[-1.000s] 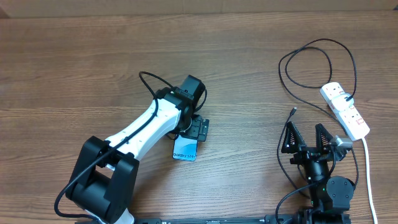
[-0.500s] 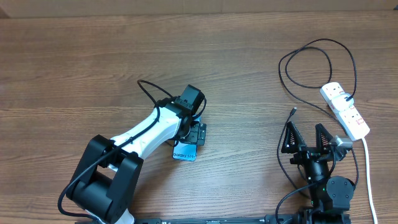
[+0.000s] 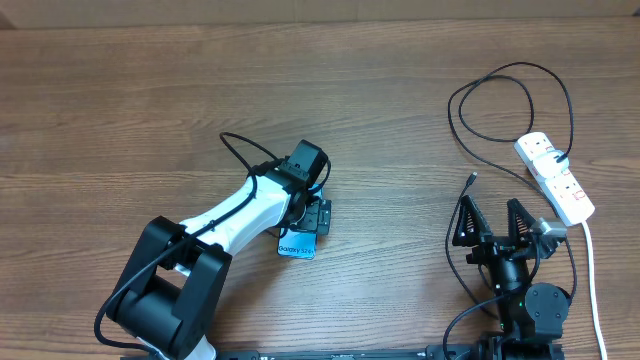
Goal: Plug charger to phone and switch on socket
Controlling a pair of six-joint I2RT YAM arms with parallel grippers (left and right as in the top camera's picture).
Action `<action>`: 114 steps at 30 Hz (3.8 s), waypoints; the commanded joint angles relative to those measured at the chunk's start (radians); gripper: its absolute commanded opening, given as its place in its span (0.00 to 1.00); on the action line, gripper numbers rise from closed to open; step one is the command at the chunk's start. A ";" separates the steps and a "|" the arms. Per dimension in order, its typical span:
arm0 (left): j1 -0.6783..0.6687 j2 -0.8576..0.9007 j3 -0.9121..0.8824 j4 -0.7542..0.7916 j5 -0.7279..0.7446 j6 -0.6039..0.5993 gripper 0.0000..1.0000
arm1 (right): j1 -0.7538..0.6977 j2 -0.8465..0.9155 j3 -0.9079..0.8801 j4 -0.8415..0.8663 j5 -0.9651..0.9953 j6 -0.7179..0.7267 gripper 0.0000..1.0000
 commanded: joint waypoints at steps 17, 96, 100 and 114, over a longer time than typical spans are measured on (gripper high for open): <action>-0.006 0.011 -0.048 0.042 0.001 -0.163 0.70 | 0.003 -0.008 -0.011 0.005 -0.002 0.003 1.00; 0.041 0.237 0.150 -0.098 0.030 -0.185 0.90 | 0.003 -0.008 -0.011 0.005 -0.002 0.003 1.00; 0.042 0.237 0.150 -0.093 0.030 -0.188 0.96 | 0.003 -0.008 -0.011 0.005 -0.002 0.003 1.00; 0.041 0.237 0.150 -0.102 0.013 -0.215 0.74 | 0.003 -0.008 -0.011 0.005 -0.002 0.003 1.00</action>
